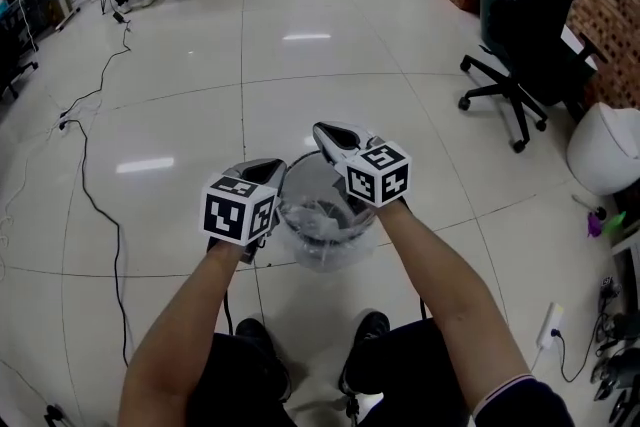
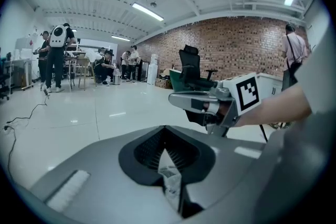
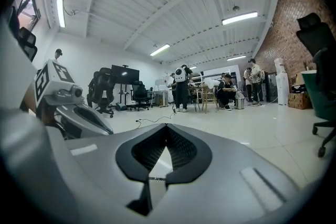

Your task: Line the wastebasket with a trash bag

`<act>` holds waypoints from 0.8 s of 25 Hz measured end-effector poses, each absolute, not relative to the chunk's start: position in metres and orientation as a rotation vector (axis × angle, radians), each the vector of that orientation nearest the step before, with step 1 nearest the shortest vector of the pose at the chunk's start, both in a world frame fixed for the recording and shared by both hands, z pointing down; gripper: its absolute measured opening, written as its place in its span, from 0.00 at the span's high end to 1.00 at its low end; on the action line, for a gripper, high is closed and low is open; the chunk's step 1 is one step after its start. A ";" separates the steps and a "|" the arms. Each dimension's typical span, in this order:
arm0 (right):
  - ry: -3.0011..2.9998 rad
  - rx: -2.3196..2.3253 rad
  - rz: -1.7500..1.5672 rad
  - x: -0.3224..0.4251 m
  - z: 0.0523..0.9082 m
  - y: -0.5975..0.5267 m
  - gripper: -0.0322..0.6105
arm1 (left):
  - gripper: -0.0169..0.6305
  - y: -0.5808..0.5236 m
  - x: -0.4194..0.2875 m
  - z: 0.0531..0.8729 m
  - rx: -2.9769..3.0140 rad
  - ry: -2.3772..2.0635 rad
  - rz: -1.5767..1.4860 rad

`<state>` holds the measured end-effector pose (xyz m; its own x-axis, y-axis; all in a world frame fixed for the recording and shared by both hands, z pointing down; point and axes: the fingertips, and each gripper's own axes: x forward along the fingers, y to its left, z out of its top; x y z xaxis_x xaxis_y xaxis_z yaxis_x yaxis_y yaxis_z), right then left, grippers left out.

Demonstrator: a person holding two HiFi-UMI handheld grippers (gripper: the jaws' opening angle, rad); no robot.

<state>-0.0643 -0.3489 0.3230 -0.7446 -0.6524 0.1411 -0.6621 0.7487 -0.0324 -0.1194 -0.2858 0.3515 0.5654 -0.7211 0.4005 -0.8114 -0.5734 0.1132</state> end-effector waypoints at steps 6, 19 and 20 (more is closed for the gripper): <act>-2.805 1.037 0.069 -0.044 0.298 -0.328 0.95 | 0.96 -0.289 -0.093 0.340 2.578 -1.230 0.435; -2.726 1.026 0.176 -0.009 0.305 -0.243 0.95 | 0.96 -0.237 -0.069 0.311 2.657 -1.186 0.397; -2.730 1.019 0.173 -0.010 0.304 -0.238 0.95 | 0.96 -0.233 -0.069 0.310 2.661 -1.185 0.402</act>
